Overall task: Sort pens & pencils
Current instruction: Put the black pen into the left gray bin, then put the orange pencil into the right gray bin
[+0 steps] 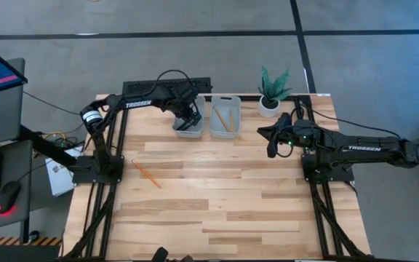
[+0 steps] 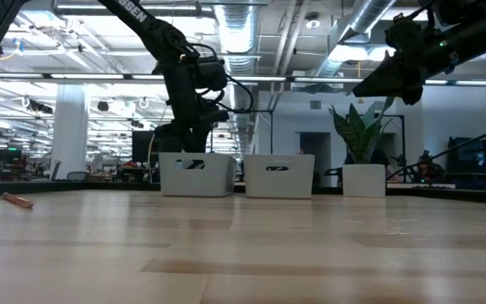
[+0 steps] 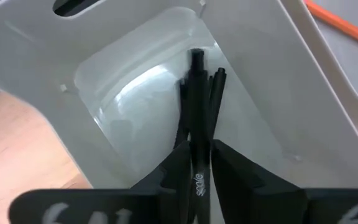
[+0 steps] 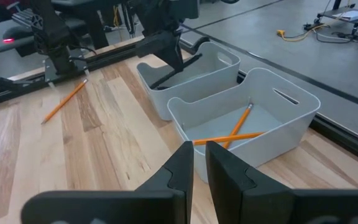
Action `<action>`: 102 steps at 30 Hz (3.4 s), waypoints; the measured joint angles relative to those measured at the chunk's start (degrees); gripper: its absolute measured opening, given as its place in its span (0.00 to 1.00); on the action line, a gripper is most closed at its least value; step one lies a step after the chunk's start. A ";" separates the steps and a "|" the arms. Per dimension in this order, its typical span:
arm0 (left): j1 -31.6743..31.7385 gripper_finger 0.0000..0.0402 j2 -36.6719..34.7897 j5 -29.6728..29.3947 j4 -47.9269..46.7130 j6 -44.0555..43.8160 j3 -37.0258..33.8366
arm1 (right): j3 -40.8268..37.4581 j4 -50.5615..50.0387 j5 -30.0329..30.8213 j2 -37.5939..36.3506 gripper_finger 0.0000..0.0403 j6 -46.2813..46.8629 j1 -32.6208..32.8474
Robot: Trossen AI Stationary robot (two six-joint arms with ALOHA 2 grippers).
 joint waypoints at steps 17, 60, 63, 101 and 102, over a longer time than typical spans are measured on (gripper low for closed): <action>0.00 0.28 -0.01 -0.95 -0.30 2.44 1.26 | 0.00 0.00 0.00 0.00 0.16 -0.04 0.00; -20.34 0.28 -40.33 -12.70 -45.74 -30.52 13.88 | 0.00 -0.04 -0.01 0.00 0.16 -0.01 0.09; -24.57 0.28 -40.03 -15.59 -51.34 -39.53 13.79 | 0.00 -0.02 -0.02 0.00 0.16 -0.02 0.09; -45.35 0.28 -38.27 -3.38 -28.57 -103.45 -32.08 | 0.00 0.02 -0.02 0.00 0.16 -0.02 0.09; -45.52 0.28 -38.27 -3.03 -28.53 -105.30 -32.64 | 0.00 0.02 -0.04 0.00 0.16 -0.02 0.09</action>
